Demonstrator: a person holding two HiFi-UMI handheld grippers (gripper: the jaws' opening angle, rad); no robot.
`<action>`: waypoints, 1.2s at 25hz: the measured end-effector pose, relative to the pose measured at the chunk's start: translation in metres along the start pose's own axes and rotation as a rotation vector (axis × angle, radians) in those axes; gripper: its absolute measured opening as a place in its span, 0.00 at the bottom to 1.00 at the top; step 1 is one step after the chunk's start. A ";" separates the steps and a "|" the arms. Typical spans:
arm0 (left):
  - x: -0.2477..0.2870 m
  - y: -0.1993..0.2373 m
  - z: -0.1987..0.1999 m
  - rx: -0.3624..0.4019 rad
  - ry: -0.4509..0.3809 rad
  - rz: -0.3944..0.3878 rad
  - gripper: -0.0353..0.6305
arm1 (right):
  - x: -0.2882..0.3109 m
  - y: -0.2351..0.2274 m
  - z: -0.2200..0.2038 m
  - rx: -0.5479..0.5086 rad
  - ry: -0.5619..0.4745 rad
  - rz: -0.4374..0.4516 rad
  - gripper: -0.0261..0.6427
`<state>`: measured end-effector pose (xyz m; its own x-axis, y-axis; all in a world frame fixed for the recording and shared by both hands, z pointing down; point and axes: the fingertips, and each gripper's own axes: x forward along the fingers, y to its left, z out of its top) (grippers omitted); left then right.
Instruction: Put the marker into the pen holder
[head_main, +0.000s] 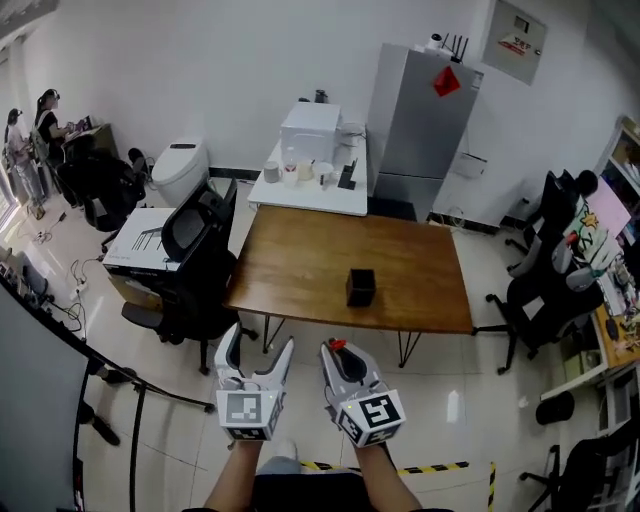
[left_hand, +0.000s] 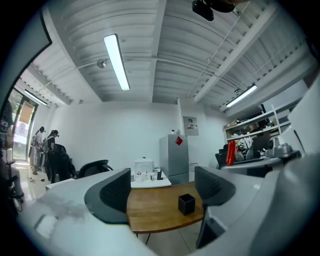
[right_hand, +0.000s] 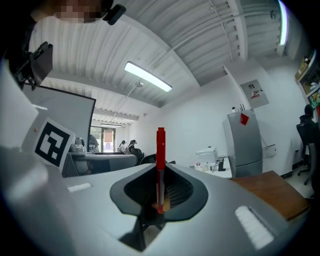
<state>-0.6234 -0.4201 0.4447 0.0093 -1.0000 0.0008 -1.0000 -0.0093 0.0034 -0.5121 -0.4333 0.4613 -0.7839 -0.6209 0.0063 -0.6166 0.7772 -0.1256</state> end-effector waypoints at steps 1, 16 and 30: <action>0.010 0.005 0.001 0.001 0.005 -0.019 0.66 | 0.007 -0.004 0.002 -0.007 -0.001 -0.021 0.11; 0.144 0.001 -0.024 -0.025 0.035 -0.198 0.66 | 0.045 -0.136 0.004 -0.011 -0.004 -0.306 0.11; 0.276 -0.026 -0.015 0.067 0.050 -0.137 0.66 | 0.102 -0.300 0.020 -0.010 -0.008 -0.290 0.11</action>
<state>-0.5947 -0.6963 0.4600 0.1439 -0.9881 0.0551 -0.9873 -0.1471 -0.0595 -0.4053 -0.7318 0.4794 -0.5741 -0.8181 0.0323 -0.8156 0.5680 -0.1098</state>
